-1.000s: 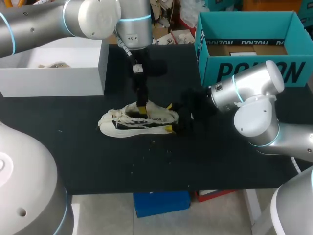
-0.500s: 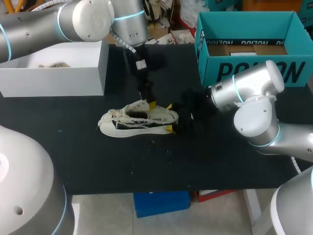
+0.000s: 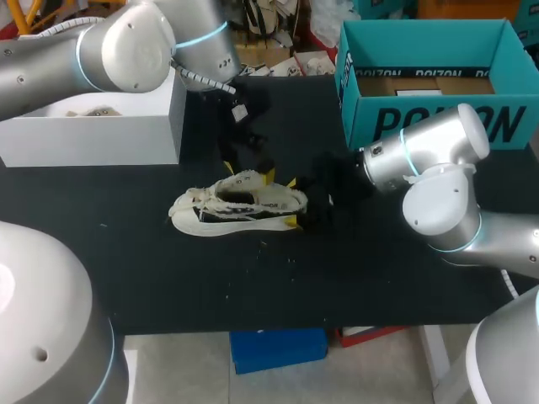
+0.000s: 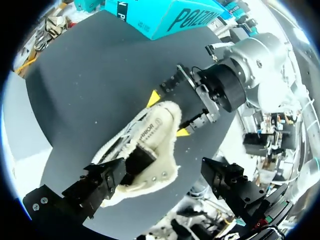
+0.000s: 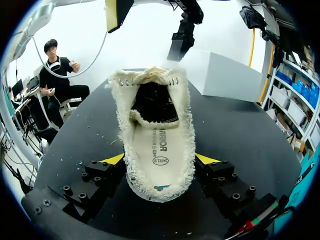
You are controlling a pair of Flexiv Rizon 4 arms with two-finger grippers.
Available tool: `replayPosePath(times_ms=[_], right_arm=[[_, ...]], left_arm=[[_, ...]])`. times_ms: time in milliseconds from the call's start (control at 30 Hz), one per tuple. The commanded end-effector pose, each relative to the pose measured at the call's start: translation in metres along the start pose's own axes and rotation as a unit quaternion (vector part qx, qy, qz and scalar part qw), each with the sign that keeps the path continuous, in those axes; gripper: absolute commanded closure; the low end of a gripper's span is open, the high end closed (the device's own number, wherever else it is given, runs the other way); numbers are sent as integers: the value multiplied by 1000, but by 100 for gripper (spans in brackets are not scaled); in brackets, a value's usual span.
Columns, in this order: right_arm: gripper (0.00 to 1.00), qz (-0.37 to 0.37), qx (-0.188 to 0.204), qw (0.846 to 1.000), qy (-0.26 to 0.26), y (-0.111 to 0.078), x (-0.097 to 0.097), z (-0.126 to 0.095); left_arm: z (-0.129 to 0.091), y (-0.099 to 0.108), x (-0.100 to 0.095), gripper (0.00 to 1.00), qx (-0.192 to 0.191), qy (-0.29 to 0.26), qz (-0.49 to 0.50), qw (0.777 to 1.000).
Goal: Take the shoe out of the shoebox, open the shoe tongue, remove and reinsert the insole, then place the shoe into the shoebox
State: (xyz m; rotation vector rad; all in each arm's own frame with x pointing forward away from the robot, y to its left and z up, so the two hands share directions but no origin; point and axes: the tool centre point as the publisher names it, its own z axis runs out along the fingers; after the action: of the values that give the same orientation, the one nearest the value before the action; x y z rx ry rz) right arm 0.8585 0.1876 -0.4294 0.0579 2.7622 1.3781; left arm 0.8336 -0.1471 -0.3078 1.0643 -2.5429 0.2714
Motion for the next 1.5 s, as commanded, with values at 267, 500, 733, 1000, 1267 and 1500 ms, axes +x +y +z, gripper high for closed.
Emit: replayPosePath(times_ms=[267,500,733,1000,1267,1500], right_arm=[[100,0,1,1000,-1,-2,-2,3],[100,0,1,1000,-1,-2,-2,3],[100,0,1,1000,-1,-2,-2,3],[100,0,1,1000,-1,-2,-2,3],[100,0,1,1000,-1,-2,-2,3],[100,0,1,1000,-1,-2,-2,3]], left_arm=[[15,-9,5,0,46,-184,-217,958],[14,-17,2,0,-5,-273,-267,924],[14,-12,7,0,-51,-397,-254,880],[29,-4,3,0,-69,-468,-262,841],[45,-4,-16,0,-43,-442,-313,839],[56,-10,-35,0,-25,-444,-347,825]])
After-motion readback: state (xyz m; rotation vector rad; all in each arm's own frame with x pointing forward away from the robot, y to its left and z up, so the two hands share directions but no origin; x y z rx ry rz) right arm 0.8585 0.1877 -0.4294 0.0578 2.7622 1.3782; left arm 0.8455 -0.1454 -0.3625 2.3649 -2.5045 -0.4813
